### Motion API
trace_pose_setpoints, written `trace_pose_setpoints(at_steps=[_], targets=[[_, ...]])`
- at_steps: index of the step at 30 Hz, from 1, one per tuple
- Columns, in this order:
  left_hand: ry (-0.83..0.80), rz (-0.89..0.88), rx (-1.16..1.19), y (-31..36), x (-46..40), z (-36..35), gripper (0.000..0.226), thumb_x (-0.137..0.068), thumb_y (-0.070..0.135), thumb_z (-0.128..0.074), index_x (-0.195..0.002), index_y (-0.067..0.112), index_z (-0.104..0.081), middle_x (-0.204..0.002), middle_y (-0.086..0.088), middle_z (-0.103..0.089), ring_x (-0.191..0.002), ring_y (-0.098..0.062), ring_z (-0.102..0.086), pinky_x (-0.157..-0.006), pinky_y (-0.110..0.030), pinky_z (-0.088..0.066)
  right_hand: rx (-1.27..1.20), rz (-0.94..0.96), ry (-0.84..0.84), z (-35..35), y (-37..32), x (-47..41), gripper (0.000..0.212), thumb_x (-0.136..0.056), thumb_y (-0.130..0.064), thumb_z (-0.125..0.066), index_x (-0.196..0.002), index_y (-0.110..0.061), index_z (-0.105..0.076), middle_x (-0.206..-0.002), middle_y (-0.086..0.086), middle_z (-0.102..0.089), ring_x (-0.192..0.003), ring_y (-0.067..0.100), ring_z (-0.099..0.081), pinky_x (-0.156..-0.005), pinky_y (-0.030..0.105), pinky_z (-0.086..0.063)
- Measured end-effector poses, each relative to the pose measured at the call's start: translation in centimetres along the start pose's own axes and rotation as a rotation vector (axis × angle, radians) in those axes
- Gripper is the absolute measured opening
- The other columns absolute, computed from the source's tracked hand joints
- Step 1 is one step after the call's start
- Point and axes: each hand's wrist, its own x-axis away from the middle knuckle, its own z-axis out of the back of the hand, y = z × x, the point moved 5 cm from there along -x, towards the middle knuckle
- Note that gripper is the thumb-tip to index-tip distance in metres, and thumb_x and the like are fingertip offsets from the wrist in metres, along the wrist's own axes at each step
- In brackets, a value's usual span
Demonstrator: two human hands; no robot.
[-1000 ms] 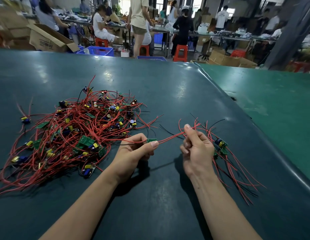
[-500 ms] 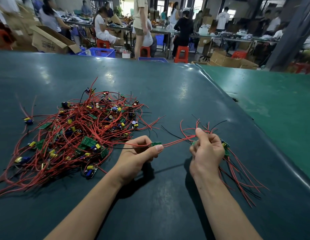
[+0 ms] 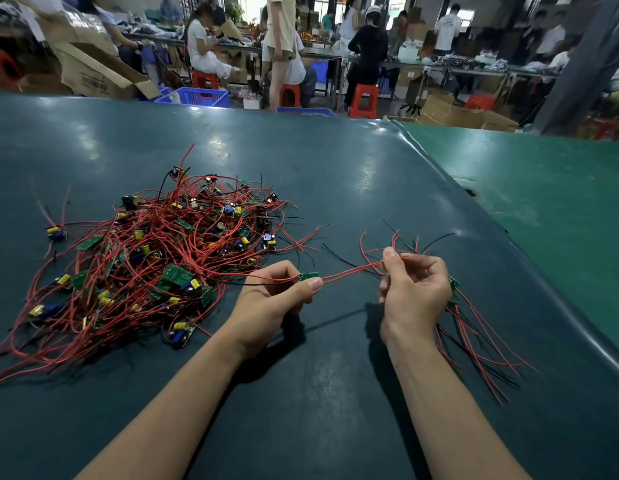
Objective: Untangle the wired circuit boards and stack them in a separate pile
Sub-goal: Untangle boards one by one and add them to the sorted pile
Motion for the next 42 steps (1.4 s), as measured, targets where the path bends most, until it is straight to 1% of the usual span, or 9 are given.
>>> trace_pose_setpoints(at_steps=[8, 13, 16, 21, 28, 32, 35, 38, 42], targets=[[0.099, 0.048, 0.124, 0.1, -0.1, 0.3, 0.031, -0.077, 0.025, -0.078, -0.057, 0.025, -0.055, -0.061, 0.0, -0.055, -0.059, -0.015, -0.04, -0.056, -0.026, -0.033, -0.011, -0.245, -0.094, -0.5, 0.5, 0.3, 0.028, -0.09, -0.028, -0.071, -0.081, -0.014, -0.048, -0.061, 0.003, -0.068, -0.036, 0.01, -0.048, -0.033, 0.018, -0.034], [0.057, 0.065, 0.208, 0.1, -0.2, 0.1, 0.025, -0.075, 0.025, -0.079, -0.059, 0.025, -0.059, -0.063, 0.0, -0.057, -0.062, -0.016, -0.042, -0.055, -0.025, -0.034, 0.045, -0.577, -0.576, -3.2, 1.3, 4.2, 0.052, -0.067, -0.047, -0.07, -0.102, -0.009, -0.064, -0.059, -0.001, -0.06, -0.04, 0.005, -0.046, -0.033, 0.015, -0.032], [-0.032, 0.065, 0.064, 0.0, -0.1, -0.3, 0.027, -0.072, 0.033, -0.081, -0.061, 0.022, -0.06, -0.062, -0.002, -0.056, -0.059, -0.017, -0.043, -0.057, -0.031, -0.031, -0.01, -0.569, -0.723, -4.1, 1.5, 5.7, 0.024, -0.074, -0.03, -0.069, -0.091, -0.014, -0.076, -0.057, -0.002, -0.056, -0.04, 0.005, -0.043, -0.032, 0.014, -0.029], [-0.013, 0.032, 0.077, 0.0, -0.1, -0.1, 0.028, -0.069, 0.037, -0.079, -0.058, 0.022, -0.057, -0.058, 0.002, -0.055, -0.057, -0.015, -0.042, -0.057, -0.03, -0.031, -0.018, -0.457, -0.637, -3.8, 0.9, 4.3, 0.018, -0.075, -0.028, -0.071, -0.077, -0.011, -0.077, -0.056, -0.002, -0.059, -0.039, 0.004, -0.043, -0.033, 0.013, -0.03], [0.001, 0.012, 0.087, -0.1, -0.1, 0.0, 0.028, -0.068, 0.033, -0.079, -0.057, 0.022, -0.056, -0.058, 0.0, -0.056, -0.056, -0.015, -0.041, -0.056, -0.028, -0.031, -0.125, -0.323, -0.282, -1.7, -0.3, 1.1, 0.021, -0.092, -0.021, -0.066, -0.079, -0.004, -0.069, -0.059, -0.003, -0.062, -0.039, 0.002, -0.041, -0.034, 0.014, -0.027], [0.091, 0.006, 0.218, 0.3, -0.3, 0.5, 0.028, -0.075, 0.016, -0.08, -0.065, 0.024, -0.055, -0.062, 0.0, -0.057, -0.055, -0.011, -0.047, -0.056, -0.023, -0.035, -0.303, -0.373, -0.213, -1.1, -0.4, 0.5, 0.043, -0.098, -0.045, -0.051, -0.089, -0.008, -0.069, -0.06, -0.001, -0.057, -0.04, 0.007, -0.043, -0.037, 0.017, -0.029], [0.086, 0.027, 0.288, 0.4, -0.3, 0.5, 0.02, -0.075, 0.022, -0.074, -0.077, 0.016, -0.055, -0.067, 0.002, -0.061, -0.056, -0.007, -0.053, -0.054, -0.019, -0.039, -0.165, -0.498, -0.473, -2.2, -0.1, 2.0, 0.048, -0.078, -0.053, -0.064, -0.105, -0.013, -0.066, -0.065, -0.002, -0.057, -0.042, 0.006, -0.043, -0.036, 0.017, -0.03], [-0.029, 0.053, 0.295, 0.2, 0.0, -0.4, 0.015, -0.079, 0.023, -0.076, -0.069, 0.018, -0.065, -0.062, 0.0, -0.056, -0.055, -0.011, -0.05, -0.054, -0.021, -0.04, 0.067, -0.483, -0.906, -4.1, 0.7, 6.2, 0.045, -0.072, -0.031, -0.075, -0.116, -0.026, -0.067, -0.075, 0.007, -0.06, -0.048, 0.008, -0.045, -0.035, 0.017, -0.035], [-0.162, 0.063, 0.186, 0.4, 0.3, -0.7, 0.018, -0.079, 0.033, -0.07, -0.072, 0.017, -0.067, -0.059, 0.001, -0.049, -0.056, -0.015, -0.041, -0.055, -0.033, -0.023, 0.195, -0.234, -0.914, -4.5, 0.3, 7.1, 0.034, -0.087, -0.005, -0.068, -0.111, -0.029, -0.071, -0.065, -0.002, -0.062, -0.046, 0.006, -0.046, -0.036, 0.018, -0.038]])
